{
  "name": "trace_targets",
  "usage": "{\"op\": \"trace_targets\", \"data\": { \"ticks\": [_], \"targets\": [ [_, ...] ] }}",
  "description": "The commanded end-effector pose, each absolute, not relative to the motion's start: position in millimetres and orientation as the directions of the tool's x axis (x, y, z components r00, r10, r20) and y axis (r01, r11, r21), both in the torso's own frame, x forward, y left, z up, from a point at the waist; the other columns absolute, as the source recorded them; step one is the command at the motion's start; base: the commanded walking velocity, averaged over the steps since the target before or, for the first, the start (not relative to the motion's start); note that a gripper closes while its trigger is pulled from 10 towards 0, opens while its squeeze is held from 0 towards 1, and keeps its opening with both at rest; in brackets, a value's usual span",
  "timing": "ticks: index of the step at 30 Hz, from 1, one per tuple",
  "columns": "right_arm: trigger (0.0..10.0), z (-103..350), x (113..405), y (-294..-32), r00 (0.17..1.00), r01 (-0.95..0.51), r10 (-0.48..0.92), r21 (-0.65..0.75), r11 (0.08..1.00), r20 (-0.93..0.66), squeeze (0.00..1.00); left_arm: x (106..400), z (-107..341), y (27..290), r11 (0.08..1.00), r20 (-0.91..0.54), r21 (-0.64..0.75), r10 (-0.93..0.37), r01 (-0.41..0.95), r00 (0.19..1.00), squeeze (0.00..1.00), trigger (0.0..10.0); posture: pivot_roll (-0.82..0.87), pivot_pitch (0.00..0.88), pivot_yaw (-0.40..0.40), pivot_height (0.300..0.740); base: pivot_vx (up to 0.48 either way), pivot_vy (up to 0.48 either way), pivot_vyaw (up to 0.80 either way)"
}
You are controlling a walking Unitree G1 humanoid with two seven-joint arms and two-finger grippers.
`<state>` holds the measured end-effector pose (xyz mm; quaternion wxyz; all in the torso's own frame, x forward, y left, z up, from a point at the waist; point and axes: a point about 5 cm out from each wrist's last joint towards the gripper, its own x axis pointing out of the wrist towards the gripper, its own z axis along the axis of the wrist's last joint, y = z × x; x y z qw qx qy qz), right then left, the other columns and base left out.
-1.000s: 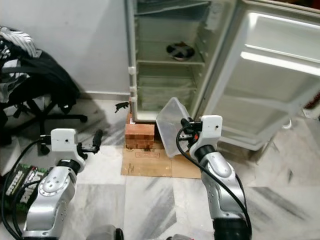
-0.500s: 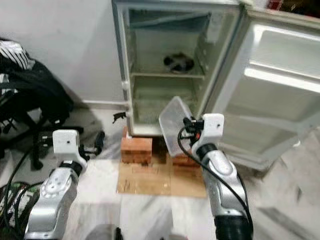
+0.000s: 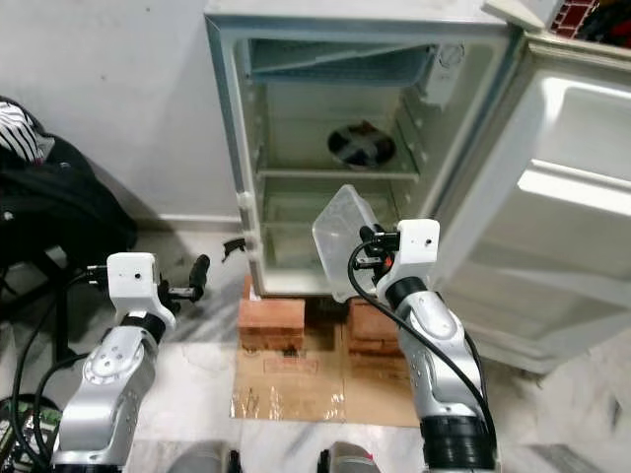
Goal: Restocking fridge
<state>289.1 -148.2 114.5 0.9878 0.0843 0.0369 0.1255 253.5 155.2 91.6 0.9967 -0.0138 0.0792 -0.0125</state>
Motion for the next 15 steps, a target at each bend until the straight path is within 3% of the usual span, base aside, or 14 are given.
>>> {"op": "trace_targets", "data": {
  "ticks": [1, 9, 15],
  "targets": [
    [10.0, 116.9, 290.9, -140.5, 0.961, -0.263, 0.274, 0.18, 0.948, -0.04, 0.0, 253.3, 93.2, 163.0, 1.0, -0.157, -0.013, -0.004, 0.002, 0.988, 0.0, 10.0, 0.04, 0.076, -0.04, 0.74, 0.409, 0.251, 0.0],
    [10.0, 116.9, 292.7, -139.2, 0.96, -0.268, 0.277, 0.173, 0.948, -0.032, 0.0, 254.5, 93.2, 162.9, 1.0, -0.159, -0.013, -0.005, 0.003, 0.987, 0.0, 10.0, 0.05, 0.072, -0.039, 0.74, 0.406, 0.254, 0.0],
    [10.0, 119.7, 294.3, -140.1, 0.965, -0.256, 0.262, 0.161, 0.953, -0.015, 0.0, 255.1, 92.4, 161.6, 0.999, -0.164, 0.027, -0.021, 0.026, 0.986, 0.0, 10.0, 0.05, 0.068, -0.038, 0.74, 0.462, 0.0, 0.0]
  ]
}}
